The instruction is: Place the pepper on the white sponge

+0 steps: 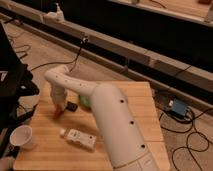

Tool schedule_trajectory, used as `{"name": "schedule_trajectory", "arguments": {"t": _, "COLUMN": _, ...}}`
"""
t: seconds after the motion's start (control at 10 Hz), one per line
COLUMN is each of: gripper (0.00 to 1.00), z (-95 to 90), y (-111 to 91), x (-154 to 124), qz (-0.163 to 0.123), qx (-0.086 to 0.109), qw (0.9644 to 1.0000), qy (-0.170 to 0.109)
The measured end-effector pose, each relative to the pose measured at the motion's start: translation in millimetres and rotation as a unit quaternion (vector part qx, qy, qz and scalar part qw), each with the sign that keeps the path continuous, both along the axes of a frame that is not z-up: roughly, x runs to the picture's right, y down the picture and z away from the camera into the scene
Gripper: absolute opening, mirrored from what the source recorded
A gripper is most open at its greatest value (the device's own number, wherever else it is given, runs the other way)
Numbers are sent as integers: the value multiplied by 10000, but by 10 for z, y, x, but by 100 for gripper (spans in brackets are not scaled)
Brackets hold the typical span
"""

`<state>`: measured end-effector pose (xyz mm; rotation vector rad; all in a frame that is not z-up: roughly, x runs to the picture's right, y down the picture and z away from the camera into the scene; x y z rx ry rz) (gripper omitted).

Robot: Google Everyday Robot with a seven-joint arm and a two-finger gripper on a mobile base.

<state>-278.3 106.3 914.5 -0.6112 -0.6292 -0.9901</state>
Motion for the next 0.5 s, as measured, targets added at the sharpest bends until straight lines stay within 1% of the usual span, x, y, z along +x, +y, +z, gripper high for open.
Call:
{"name": "schedule_trajectory", "arguments": {"t": 0.2, "gripper": 0, "z": -108, "y": -133, "x": 133, "qz": 292, "qx": 130, "qw": 9992, "qy": 243}}
{"name": "schedule_trajectory", "arguments": {"t": 0.3, "gripper": 0, "z": -190, "y": -186, "x": 255, "qz": 463, "qx": 182, "qw": 9979, "qy": 406}}
{"name": "schedule_trajectory", "arguments": {"t": 0.5, "gripper": 0, "z": -357, "y": -230, "x": 463, "qz": 724, "qx": 225, "qw": 9951, "qy": 628}}
